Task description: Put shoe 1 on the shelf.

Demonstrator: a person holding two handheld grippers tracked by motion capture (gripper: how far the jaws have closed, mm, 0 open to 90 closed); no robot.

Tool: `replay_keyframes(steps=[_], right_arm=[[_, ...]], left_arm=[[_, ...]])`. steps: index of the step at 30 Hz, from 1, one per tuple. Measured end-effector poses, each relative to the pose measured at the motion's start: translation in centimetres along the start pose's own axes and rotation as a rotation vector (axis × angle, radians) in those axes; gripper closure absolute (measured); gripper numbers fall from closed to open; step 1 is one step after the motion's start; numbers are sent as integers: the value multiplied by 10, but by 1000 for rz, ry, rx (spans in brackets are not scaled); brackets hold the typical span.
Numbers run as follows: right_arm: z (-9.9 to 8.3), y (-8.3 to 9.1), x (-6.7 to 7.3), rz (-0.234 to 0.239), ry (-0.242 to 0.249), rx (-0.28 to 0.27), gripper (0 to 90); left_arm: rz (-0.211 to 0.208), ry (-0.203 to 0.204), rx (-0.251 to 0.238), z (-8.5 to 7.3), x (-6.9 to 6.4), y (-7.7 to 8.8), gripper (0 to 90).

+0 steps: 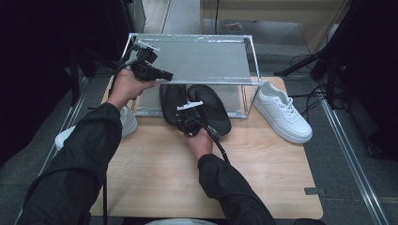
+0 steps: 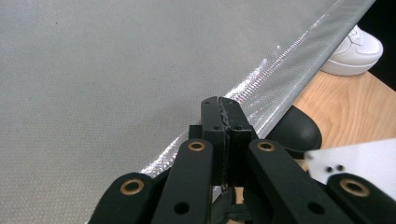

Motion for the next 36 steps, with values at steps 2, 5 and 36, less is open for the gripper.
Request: replay_keyframes(steps=[2,5,36], right_arm=[[3,-3,-2,4,-12,0,900],[8,-6,-3,16,-8,10,900],[-19,89,-41,55,92,-41,900]], left_arm=[[6,-2,2,0,0,0,900],[6,1,3,0,0,0,900],[-9,9,-2,0,1,0,899]])
Point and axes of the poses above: each handheld gripper's, and its own axes: y roughly backward along the jaws, z roughly out of its top, x roughly to its left, the point moved 9 cm from there along -y, roughly forward along the jaws, and after that the axes turned 9 degrees about -y, right-handed, at the moved point
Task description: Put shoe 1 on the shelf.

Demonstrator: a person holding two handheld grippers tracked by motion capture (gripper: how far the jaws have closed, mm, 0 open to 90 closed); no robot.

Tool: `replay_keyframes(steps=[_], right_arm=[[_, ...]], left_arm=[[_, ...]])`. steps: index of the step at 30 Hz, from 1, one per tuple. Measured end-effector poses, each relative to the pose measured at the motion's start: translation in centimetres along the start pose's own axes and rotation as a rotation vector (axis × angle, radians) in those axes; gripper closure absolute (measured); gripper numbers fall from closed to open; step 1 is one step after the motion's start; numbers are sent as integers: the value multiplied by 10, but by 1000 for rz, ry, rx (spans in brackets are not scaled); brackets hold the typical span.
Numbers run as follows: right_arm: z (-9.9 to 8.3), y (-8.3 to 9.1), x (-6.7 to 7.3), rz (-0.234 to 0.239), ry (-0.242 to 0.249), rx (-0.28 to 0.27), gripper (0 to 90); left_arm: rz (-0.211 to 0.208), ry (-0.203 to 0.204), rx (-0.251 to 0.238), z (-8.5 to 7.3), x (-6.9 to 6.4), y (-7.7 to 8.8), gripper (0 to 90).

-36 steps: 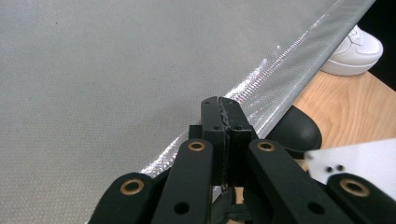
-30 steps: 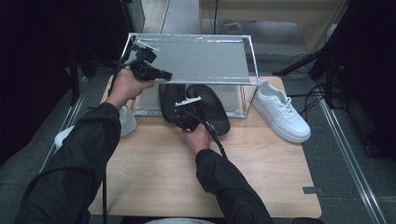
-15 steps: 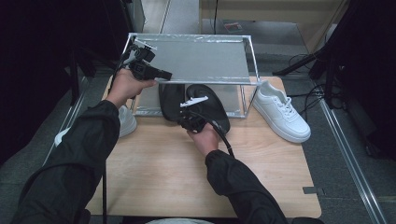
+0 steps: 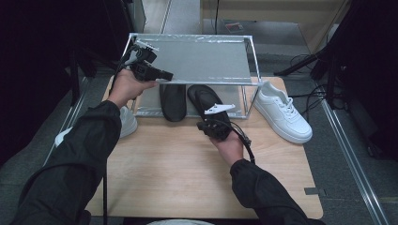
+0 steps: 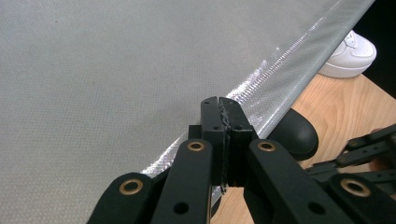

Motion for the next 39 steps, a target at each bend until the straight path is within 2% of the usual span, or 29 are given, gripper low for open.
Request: replay_keyframes(steps=[5,8,9,10,15,17,18,24,27,28,34,39], right_arm=[[-5,17,-10,-5,-6,-12,900],[-12,32,-24,-23,-31,-37,900],[-12,32,-24,-23,-31,-37,900],[-15,38,-29,-30,-50,-57,900],[-23,43,-41,-54,-60,-45,900],[-28,46,-47,-54,-86,-46,900],[-33,48,-53,-53,-119,-44,900],[-49,48,-69,-80,-145,-3,900],[-57,46,-74,-84,-158,42,900],[-61,45,-77,-105,-147,60,900],[-59,41,-81,-115,-153,50,900],[-53,32,-77,-107,-158,34,900]], left_arm=[[-2,4,-6,-1,-1,0,899],[-1,5,-13,-1,-1,0,899],[-1,2,-14,-1,0,0,899],[-4,2,-14,-1,0,0,899],[-4,2,-14,-1,0,0,899],[1,-4,-16,-1,0,0,899],[2,-6,-17,-1,0,0,899],[-2,-8,-18,-1,0,0,899],[-3,-5,-18,-1,0,0,899],[-2,-3,-19,-1,0,0,899],[-12,1,-27,-1,1,0,898],[-12,2,-27,-1,1,0,898]])
Point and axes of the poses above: each handheld gripper's, and its own axes: y roughly backward along the jaws, z roughly out of its top, x roughly to its left, the point moved 9 cm from there along -y, roughly forward along the jaws, and after that the axes turned 9 degrees about -y, right-handed, at the moved point
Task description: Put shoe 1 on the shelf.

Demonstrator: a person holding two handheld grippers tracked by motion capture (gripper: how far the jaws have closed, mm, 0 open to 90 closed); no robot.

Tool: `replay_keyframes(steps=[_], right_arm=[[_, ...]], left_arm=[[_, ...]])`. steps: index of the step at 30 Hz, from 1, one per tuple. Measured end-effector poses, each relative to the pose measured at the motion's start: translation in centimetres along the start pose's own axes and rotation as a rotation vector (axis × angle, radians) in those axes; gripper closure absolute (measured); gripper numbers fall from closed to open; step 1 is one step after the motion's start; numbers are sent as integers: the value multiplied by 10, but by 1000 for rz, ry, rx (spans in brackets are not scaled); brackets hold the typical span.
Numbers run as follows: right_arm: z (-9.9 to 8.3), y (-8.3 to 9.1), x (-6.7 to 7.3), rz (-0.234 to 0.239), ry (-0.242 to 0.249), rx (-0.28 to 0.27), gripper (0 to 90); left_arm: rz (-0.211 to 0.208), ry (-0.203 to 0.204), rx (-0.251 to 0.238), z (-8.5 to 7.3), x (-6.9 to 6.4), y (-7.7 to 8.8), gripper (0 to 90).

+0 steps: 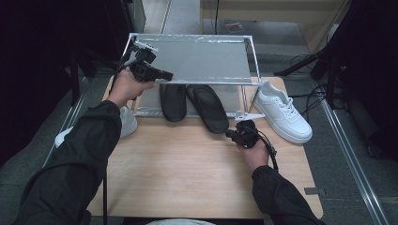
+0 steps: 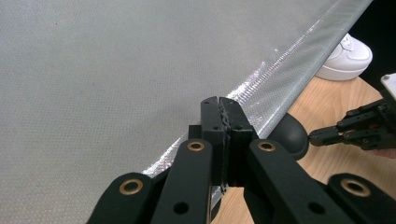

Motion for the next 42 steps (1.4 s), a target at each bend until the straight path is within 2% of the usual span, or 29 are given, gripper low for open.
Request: replay_keyframes(steps=[3,5,7,11,20,25,29,32,36,38,39,40,41,42], right_arm=[[6,-9,1,0,-14,-11,900],[17,-19,4,-7,-3,-27,900],[21,-21,6,0,-6,-37,900],[28,-33,13,23,-44,-52,900],[40,-47,27,23,-46,-39,900],[46,-59,36,54,-89,-40,900],[49,-65,43,48,-63,-38,900],[52,-70,45,57,-74,-36,900],[53,-68,47,56,-57,-35,900],[51,-63,48,57,-37,-21,900],[50,-59,49,59,-25,-20,900],[50,-56,50,68,-20,-23,900],[50,-46,53,84,-6,-35,897],[50,-46,53,84,-6,-35,897]], left_arm=[[-6,6,-2,0,1,0,898],[-9,8,-2,0,1,0,898],[-5,4,-1,0,1,0,898],[-5,4,3,0,0,0,898],[-8,5,5,0,1,0,898],[-16,10,-3,0,1,0,897],[-13,8,-7,0,1,0,897],[-23,25,-23,-1,2,1,897],[-24,5,-51,-1,1,2,878],[-33,29,-47,0,0,2,821],[-28,27,-44,1,0,3,812],[-18,7,-30,1,-2,4,803],[-19,-9,-23,2,-6,9,758],[-19,-9,-23,2,-6,9,740]])
Point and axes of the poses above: each handheld gripper's, and its own axes: y roughly backward along the jaws, z roughly out of its top, x roughly to its left, the point moved 9 cm from there along -y, roughly forward along the jaws, and after that the axes turned 9 degrees about -y, right-handed, at the moved point
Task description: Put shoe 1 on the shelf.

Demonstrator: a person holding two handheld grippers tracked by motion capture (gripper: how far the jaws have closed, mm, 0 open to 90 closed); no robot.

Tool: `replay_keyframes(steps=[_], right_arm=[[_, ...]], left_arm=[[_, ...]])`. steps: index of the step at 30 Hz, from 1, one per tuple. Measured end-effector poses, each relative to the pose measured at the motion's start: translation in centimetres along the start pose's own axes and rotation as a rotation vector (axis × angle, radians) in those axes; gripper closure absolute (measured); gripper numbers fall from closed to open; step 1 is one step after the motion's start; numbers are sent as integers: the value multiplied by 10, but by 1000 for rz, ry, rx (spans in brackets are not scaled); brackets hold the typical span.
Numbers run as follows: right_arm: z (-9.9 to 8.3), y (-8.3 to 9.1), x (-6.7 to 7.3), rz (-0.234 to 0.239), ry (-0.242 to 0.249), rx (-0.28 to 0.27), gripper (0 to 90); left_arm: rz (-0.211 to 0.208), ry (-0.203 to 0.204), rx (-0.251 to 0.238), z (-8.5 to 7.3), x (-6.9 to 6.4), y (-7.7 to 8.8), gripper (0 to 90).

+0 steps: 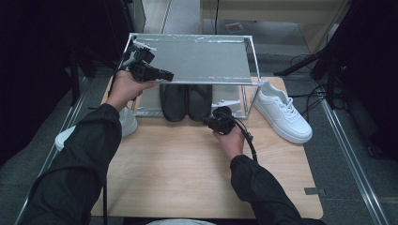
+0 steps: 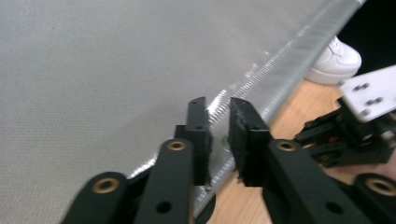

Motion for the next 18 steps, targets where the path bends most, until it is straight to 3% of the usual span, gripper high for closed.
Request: replay_keyframes(steps=[6,9,11,14,18], right_arm=[[-2,31,0,15,31,-26,835],[-1,40,-2,32,15,-44,792],[-5,49,-4,55,-2,-43,732],[-8,56,-5,61,-4,-41,693],[-14,70,-5,73,4,-35,672]], left_arm=[[-31,-46,12,-4,-18,20,610],[-56,-45,-18,-7,-28,30,555],[-44,-61,-14,-12,-33,35,529],[-37,-84,13,-24,-44,40,522],[-68,-105,-10,-38,-58,43,522]])
Point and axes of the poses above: each handheld gripper's, and its own axes: y roughly backward along the jaws, z roughly out of its top, x roughly to its left, the point moved 9 cm from there along -y, roughly forward along the jaws, and after that the axes turned 9 degrees about -y, right-handed, at the moved point
